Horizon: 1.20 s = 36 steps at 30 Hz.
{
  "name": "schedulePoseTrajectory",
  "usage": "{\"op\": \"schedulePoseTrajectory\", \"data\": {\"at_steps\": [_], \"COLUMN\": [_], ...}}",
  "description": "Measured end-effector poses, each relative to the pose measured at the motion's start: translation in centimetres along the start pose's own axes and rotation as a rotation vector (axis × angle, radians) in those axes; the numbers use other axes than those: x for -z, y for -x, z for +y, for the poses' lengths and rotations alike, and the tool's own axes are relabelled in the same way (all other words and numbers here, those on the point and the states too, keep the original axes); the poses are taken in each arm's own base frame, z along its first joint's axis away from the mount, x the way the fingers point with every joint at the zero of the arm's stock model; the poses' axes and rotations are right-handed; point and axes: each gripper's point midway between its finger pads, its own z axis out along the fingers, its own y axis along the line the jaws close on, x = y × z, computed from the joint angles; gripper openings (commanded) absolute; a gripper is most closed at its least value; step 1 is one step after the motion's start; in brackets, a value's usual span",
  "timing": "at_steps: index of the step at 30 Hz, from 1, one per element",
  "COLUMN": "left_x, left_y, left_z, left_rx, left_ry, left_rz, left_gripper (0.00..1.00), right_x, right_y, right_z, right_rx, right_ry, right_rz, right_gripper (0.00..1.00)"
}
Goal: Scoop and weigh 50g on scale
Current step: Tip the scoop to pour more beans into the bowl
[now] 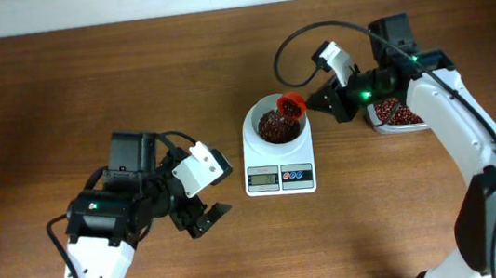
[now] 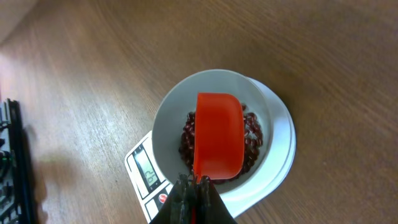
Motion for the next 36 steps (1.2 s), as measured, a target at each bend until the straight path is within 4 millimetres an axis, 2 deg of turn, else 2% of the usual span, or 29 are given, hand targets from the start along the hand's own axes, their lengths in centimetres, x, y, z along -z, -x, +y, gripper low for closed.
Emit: {"op": "schedulePoseTrajectory", "data": {"at_steps": [11, 14, 20, 22, 25, 28, 30, 32, 33, 34, 36], "left_x": [0.0, 0.0, 0.0, 0.0, 0.0, 0.0, 0.0, 0.0, 0.0, 0.0, 0.0], "left_y": [0.0, 0.0, 0.0, 0.0, 0.0, 0.0, 0.0, 0.0, 0.0, 0.0, 0.0], "left_z": [0.0, 0.0, 0.0, 0.0, 0.0, 0.0, 0.0, 0.0, 0.0, 0.0, 0.0], "left_rx": [0.0, 0.0, 0.0, 0.0, 0.0, 0.0, 0.0, 0.0, 0.0, 0.0, 0.0], "left_ry": [0.0, 0.0, 0.0, 0.0, 0.0, 0.0, 0.0, 0.0, 0.0, 0.0, 0.0], "left_rz": [0.0, 0.0, 0.0, 0.0, 0.0, 0.0, 0.0, 0.0, 0.0, 0.0, 0.0], "left_gripper": [0.99, 0.99, 0.99, 0.99, 0.99, 0.99, 0.99, 0.98, 0.99, 0.99, 0.99], "right_x": [-2.2, -2.2, -1.7, -0.5, 2.2, 6.9, 10.6, 14.5, 16.3, 17.0, 19.2], "right_y": [-0.2, 1.1, 1.4, 2.0, 3.8, 6.0, 6.5, 5.5, 4.2, 3.4, 0.1], "right_z": [1.6, 1.9, 2.3, 2.6, 4.0, 6.1, 6.0, 4.3, 3.1, 2.5, 0.3], "right_rx": [0.172, 0.234, 0.298, 0.31, 0.337, 0.298, 0.221, 0.103, 0.031, -0.007, -0.144], "right_ry": [-0.238, -0.323, -0.441, -0.476, -0.512, -0.566, -0.621, -0.696, -0.74, -0.752, -0.806], "right_rz": [0.178, 0.204, 0.251, 0.232, 0.155, 0.011, -0.07, -0.108, -0.102, -0.084, -0.026], "right_gripper": [0.04, 0.04, 0.04, 0.04, 0.04, 0.04, 0.04, 0.04, 0.04, 0.04, 0.04]}}
